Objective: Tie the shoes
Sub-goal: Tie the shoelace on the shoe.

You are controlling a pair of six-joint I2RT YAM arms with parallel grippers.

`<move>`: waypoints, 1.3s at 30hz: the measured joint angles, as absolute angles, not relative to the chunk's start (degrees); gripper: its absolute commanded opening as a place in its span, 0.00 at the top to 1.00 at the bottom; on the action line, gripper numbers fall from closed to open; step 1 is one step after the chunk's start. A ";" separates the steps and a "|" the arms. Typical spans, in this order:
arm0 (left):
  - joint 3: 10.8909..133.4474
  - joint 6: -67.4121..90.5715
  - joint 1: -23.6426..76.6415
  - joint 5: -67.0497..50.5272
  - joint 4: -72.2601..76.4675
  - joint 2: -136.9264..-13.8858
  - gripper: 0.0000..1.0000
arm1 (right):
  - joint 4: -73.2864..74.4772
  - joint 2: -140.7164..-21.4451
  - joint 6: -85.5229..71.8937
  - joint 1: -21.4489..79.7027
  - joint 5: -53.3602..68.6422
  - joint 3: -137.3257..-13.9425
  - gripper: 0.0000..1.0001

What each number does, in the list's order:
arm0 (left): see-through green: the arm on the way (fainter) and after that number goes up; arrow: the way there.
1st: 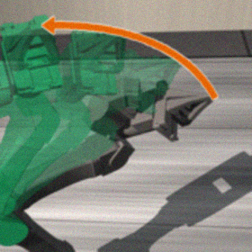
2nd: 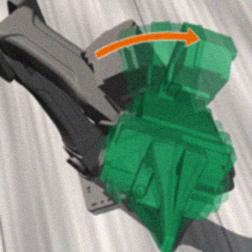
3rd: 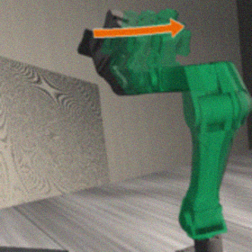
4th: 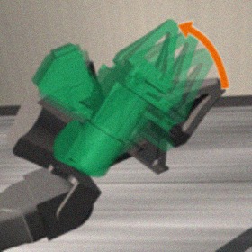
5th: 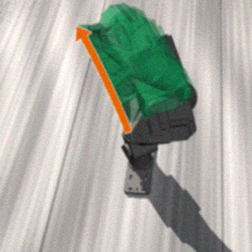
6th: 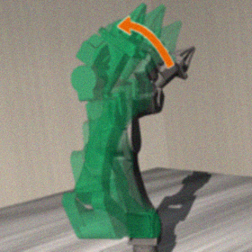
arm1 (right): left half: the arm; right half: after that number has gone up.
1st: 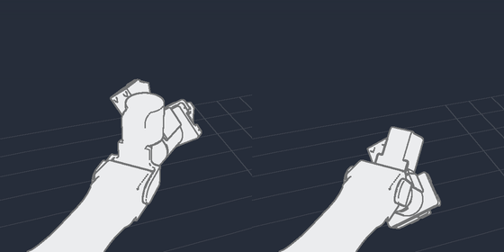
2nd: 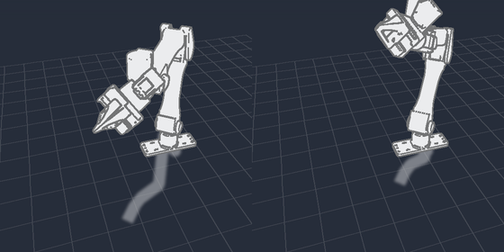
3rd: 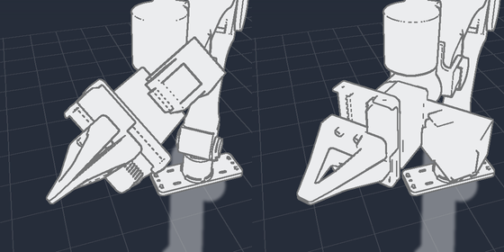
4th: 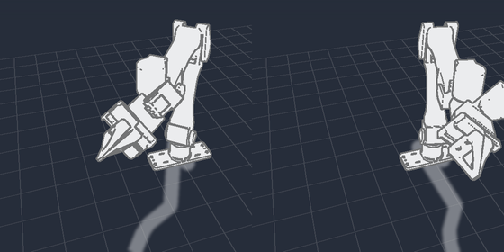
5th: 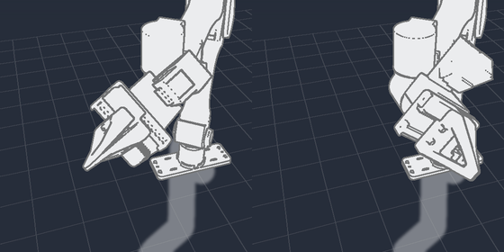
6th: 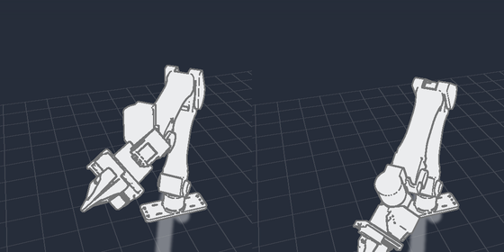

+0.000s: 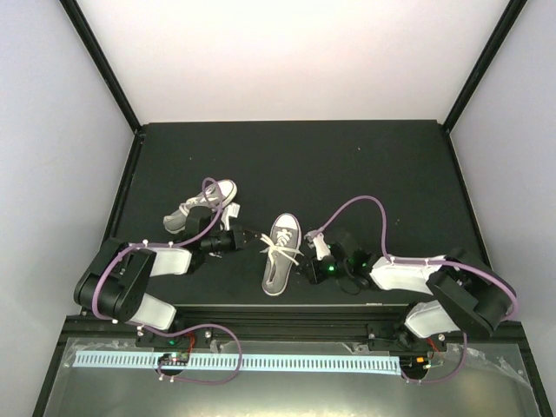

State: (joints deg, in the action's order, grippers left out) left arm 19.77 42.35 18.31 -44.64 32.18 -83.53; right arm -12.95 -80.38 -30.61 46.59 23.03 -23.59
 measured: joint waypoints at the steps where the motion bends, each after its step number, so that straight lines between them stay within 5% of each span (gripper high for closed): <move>1: 19.77 42.30 18.06 -44.31 31.79 -83.42 0.98 | -12.82 -80.07 -30.81 46.59 22.79 -23.29 0.98; 16: 19.27 42.26 16.10 -43.09 28.21 -83.24 0.98 | -13.50 -75.31 -33.17 46.59 20.67 -19.55 0.97; 17: 19.27 42.24 16.08 -43.07 28.14 -83.22 0.93 | -13.45 -75.09 -33.17 46.59 20.62 -19.55 0.90; 21: 19.27 40.97 15.79 -42.41 26.72 -81.28 0.27 | -11.00 -73.23 -33.34 46.59 19.77 -19.66 0.34; 23: 19.51 39.55 15.40 -40.99 23.99 -78.41 0.14 | -8.32 -71.37 -33.43 46.61 18.59 -19.86 0.21; 26: 21.39 35.97 15.27 -36.97 16.67 -72.49 0.05 | -3.92 -67.13 -33.85 47.33 15.64 -20.95 0.09; 33: 25.85 30.50 12.03 -30.96 6.85 -63.59 0.05 | 7.20 -63.42 -39.68 55.00 1.21 -30.92 0.09; 39: 26.13 30.04 10.15 -30.61 1.93 -63.44 0.05 | 14.74 -74.52 -46.26 62.83 -10.37 -44.82 0.06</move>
State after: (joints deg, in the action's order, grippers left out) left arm 26.13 30.04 10.15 -30.61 1.93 -63.44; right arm 14.74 -74.52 -46.26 62.83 -10.37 -44.82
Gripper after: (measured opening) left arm 0.954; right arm 0.925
